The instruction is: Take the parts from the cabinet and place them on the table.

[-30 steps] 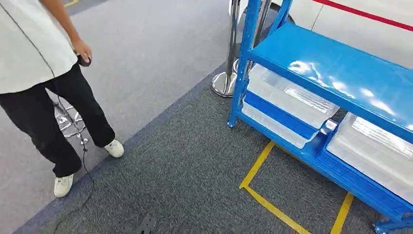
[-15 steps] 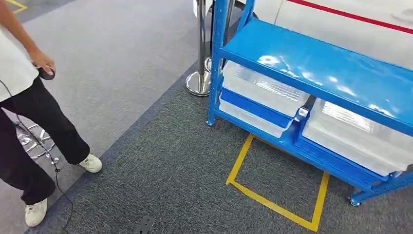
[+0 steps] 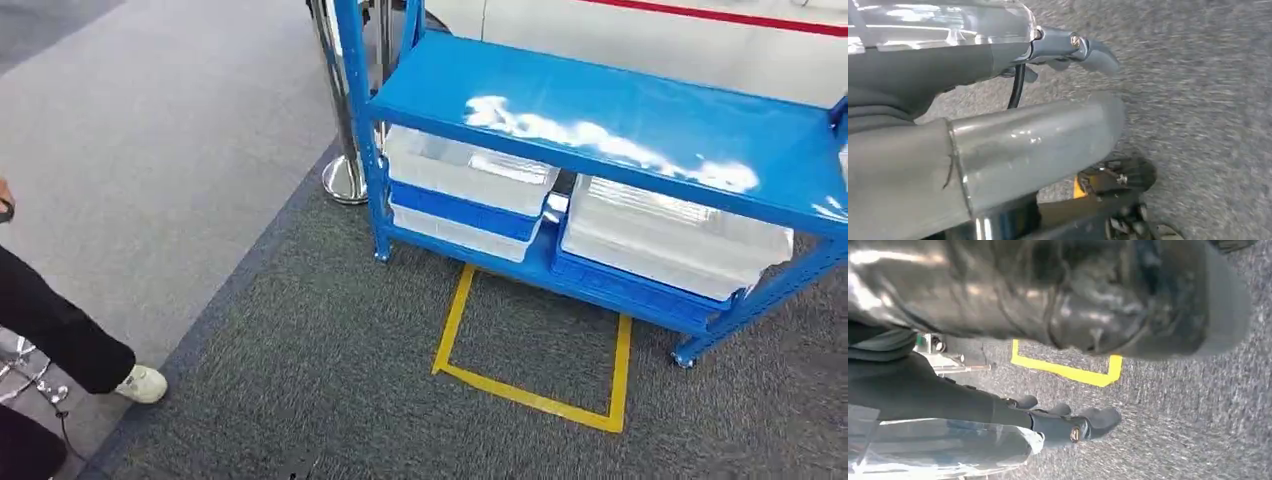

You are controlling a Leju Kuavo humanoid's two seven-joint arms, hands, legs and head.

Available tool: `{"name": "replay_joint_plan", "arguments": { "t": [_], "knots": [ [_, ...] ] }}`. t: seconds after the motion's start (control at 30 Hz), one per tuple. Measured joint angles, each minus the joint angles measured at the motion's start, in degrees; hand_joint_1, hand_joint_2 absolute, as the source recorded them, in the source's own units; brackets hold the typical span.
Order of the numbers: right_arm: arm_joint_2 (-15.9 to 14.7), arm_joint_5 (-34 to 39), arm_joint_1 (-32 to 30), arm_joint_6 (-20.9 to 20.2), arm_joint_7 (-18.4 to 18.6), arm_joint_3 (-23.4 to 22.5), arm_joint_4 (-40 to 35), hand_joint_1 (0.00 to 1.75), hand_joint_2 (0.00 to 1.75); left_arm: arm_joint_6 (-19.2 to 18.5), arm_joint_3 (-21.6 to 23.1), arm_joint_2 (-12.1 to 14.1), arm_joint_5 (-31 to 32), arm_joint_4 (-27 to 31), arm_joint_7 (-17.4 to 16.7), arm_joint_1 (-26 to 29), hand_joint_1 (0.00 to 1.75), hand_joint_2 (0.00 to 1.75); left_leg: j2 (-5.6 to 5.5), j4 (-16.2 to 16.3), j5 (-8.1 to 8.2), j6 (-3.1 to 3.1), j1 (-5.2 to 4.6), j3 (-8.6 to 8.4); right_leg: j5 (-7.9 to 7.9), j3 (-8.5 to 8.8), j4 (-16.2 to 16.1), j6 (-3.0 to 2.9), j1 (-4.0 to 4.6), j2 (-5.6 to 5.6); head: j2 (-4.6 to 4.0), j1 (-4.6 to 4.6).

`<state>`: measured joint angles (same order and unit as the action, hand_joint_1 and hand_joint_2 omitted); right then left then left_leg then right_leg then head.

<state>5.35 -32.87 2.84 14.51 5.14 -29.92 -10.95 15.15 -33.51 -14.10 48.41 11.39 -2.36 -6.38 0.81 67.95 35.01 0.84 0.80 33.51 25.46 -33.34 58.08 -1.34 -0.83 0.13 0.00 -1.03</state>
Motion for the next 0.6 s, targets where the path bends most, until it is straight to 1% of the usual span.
{"name": "replay_joint_plan", "arguments": {
  "t": [0.03, 0.07, 0.1, 0.13, 0.17, 0.2, 0.23, 0.27, 0.3, 0.33, 0.37, 0.4, 0.43, 0.47, 0.5, 0.53, 0.57, 0.6],
  "knots": [
    [0.00, 0.00, 0.05, 0.00, -0.04, 0.00, 0.00, 0.00, 0.00, 0.04, 0.00, 0.00, 0.00, 0.00, 0.00, 0.16, 0.00, 0.00, -0.28, 4.54, 1.65, 0.08, -0.02, 2.34, 0.05, 0.02, 0.06, -0.08, 0.10, 0.77, 0.00, 0.02],
    [-0.02, 0.00, 0.03, -0.02, -0.06, -0.02, 0.00, 0.00, 0.00, 0.07, -0.02, 0.02, 0.00, 0.00, 0.00, 0.32, 0.00, 0.00, -0.32, 7.54, 1.96, 0.10, -0.02, 4.12, 0.12, 0.06, 0.18, -0.16, 0.18, 1.60, 0.00, 0.00],
    [-0.02, 0.00, 0.00, -0.02, -0.06, -0.04, 0.00, 0.00, 0.00, 0.07, -0.02, 0.04, 0.00, 0.00, 0.00, 0.41, 0.00, 0.00, -0.37, 7.62, 0.91, -0.01, -0.02, 4.63, 0.22, 0.11, 0.36, -0.22, 0.20, 2.43, 0.00, 0.00],
    [-0.02, 0.00, -0.04, -0.02, -0.06, -0.07, 0.00, 0.00, 0.00, 0.07, -0.02, 0.04, 0.00, 0.00, 0.00, 0.40, 0.00, 0.00, -0.43, 5.25, -1.32, -0.16, -0.02, 3.96, 0.35, 0.16, 0.54, -0.16, 0.20, 3.22, 0.00, 0.00],
    [-0.02, 0.00, -0.04, -0.02, -0.06, -0.07, 0.00, 0.00, 0.00, 0.07, -0.04, 0.04, 0.00, 0.00, 0.02, 0.35, 0.00, 0.00, -0.72, 0.56, -4.54, -0.38, -0.02, 2.16, 0.51, 0.25, 0.75, -0.02, 0.20, 4.17, 0.00, 0.00],
    [0.00, 0.00, -0.04, -0.04, -0.06, -0.07, 0.00, 0.00, 0.00, 0.07, -0.04, 0.04, 0.00, 0.00, 0.02, 0.31, 0.00, 0.00, -1.78, -4.23, -7.27, -0.66, -0.02, 0.21, 0.66, 0.33, 0.95, 0.14, 0.19, 4.90, 0.00, 0.00],
    [0.06, 0.00, -0.05, -0.04, -0.06, -0.07, 0.00, 0.00, 0.00, 0.07, -0.06, 0.11, 0.00, 0.00, 0.02, 0.34, 0.00, 0.00, -4.71, -7.82, -8.26, -1.15, 0.01, -0.97, 0.81, 0.13, 1.18, 0.29, 0.01, 5.51, 0.00, -0.02],
    [0.26, 0.00, 0.17, -0.09, -0.06, -0.09, 0.00, 0.00, 0.00, 0.07, -0.09, 0.15, 0.00, 0.00, 0.02, 0.32, 0.00, 0.00, -5.78, -9.28, -7.67, -1.26, 0.24, -1.49, 1.10, -0.29, 1.82, 0.75, 0.52, 6.14, 0.00, -0.11],
    [0.20, 0.00, 0.17, -0.07, -0.09, -0.09, -0.02, 0.00, 0.00, 0.07, -0.09, 0.15, 0.00, 0.00, 0.00, 0.22, 0.00, 0.00, -5.11, -8.92, -7.60, -1.13, -0.14, -1.40, 0.88, -0.58, 1.64, 1.17, -0.02, 6.81, 0.00, 0.02],
    [0.20, 0.00, -0.05, -0.07, -0.11, -0.09, -0.02, 0.00, 0.00, 0.09, -0.09, 0.15, 0.02, 0.00, 0.02, 0.20, 0.00, 0.00, -4.77, -8.97, -7.48, -1.39, -0.36, -1.45, 0.88, -0.69, 1.48, 1.65, -0.23, 7.30, 0.00, -0.02],
    [0.20, 0.00, -0.25, -0.09, -0.11, -0.13, 0.00, 0.00, 0.00, 0.09, -0.13, 0.15, 0.07, 0.00, 0.00, 0.21, 0.00, 0.00, -4.10, -9.08, -7.69, -1.72, -0.41, -1.67, 0.64, -0.78, 1.22, 2.13, -0.27, 7.96, 0.00, 0.00],
    [0.13, 0.00, -0.31, -0.07, -0.11, -0.18, 0.00, 0.00, 0.00, 0.11, -0.15, 0.04, 0.09, 0.00, 0.02, 0.17, 0.00, 0.00, -3.35, -10.05, -8.18, -2.28, 0.28, -1.99, 0.72, -0.67, 1.34, 2.43, -0.11, 7.96, 0.00, -0.07],
    [0.26, 0.00, -0.40, -0.09, -0.13, -0.20, 0.00, 0.00, 0.00, 0.15, -0.18, 0.07, 0.18, 0.00, 0.02, 0.07, 0.00, 0.00, -2.62, -10.51, -8.37, -2.58, 0.22, -2.37, 1.35, -0.96, 2.40, 2.48, -0.09, 4.44, 0.00, -0.11],
    [0.28, 0.00, -0.31, -0.11, -0.13, -0.20, 0.00, 0.00, 0.00, 0.15, -0.20, 0.00, 0.20, 0.00, 0.04, 0.05, 0.00, 0.00, -1.97, -10.65, -8.40, -2.91, 0.22, -2.48, 3.24, -2.35, 5.01, 2.68, -0.02, 1.88, 0.00, -0.42],
    [0.28, 0.00, -0.05, -0.11, -0.13, -0.20, 0.00, 0.00, 0.00, 0.15, -0.22, 0.00, 0.22, 0.00, 0.04, 0.09, 0.00, 0.00, -1.21, -10.64, -8.35, -2.97, 0.18, -2.47, 5.45, -4.53, 9.10, 3.00, -0.04, 0.89, 0.00, -0.44],
    [0.28, 0.00, 0.14, -0.11, -0.15, -0.22, 0.00, 0.00, 0.00, 0.15, -0.28, 0.02, 0.22, 0.00, 0.04, 0.26, 0.00, 0.00, -0.13, -10.60, -8.15, -3.03, 0.14, -2.49, 7.67, -7.27, 14.30, 3.31, -0.15, 0.49, 0.00, -0.44],
    [0.28, 0.00, 0.14, -0.11, -0.15, -0.24, 0.00, 0.00, 0.00, 0.15, -0.33, 0.02, 0.22, 0.00, 0.04, 0.32, 0.00, 0.00, 0.72, -10.56, -8.00, -2.96, 0.14, -2.49, 8.51, -9.07, 17.56, 3.55, -0.28, 0.39, 0.00, -0.44],
    [0.28, 0.00, 0.08, -0.11, -0.17, -0.26, 0.00, 0.00, 0.00, 0.15, -0.35, 0.00, 0.22, 0.00, 0.04, 0.31, 0.00, 0.00, 1.44, -10.53, -7.88, -2.92, 0.14, -2.55, 8.00, -9.60, 18.39, 3.73, -0.45, 0.29, 0.00, -0.44]
  ]
}}
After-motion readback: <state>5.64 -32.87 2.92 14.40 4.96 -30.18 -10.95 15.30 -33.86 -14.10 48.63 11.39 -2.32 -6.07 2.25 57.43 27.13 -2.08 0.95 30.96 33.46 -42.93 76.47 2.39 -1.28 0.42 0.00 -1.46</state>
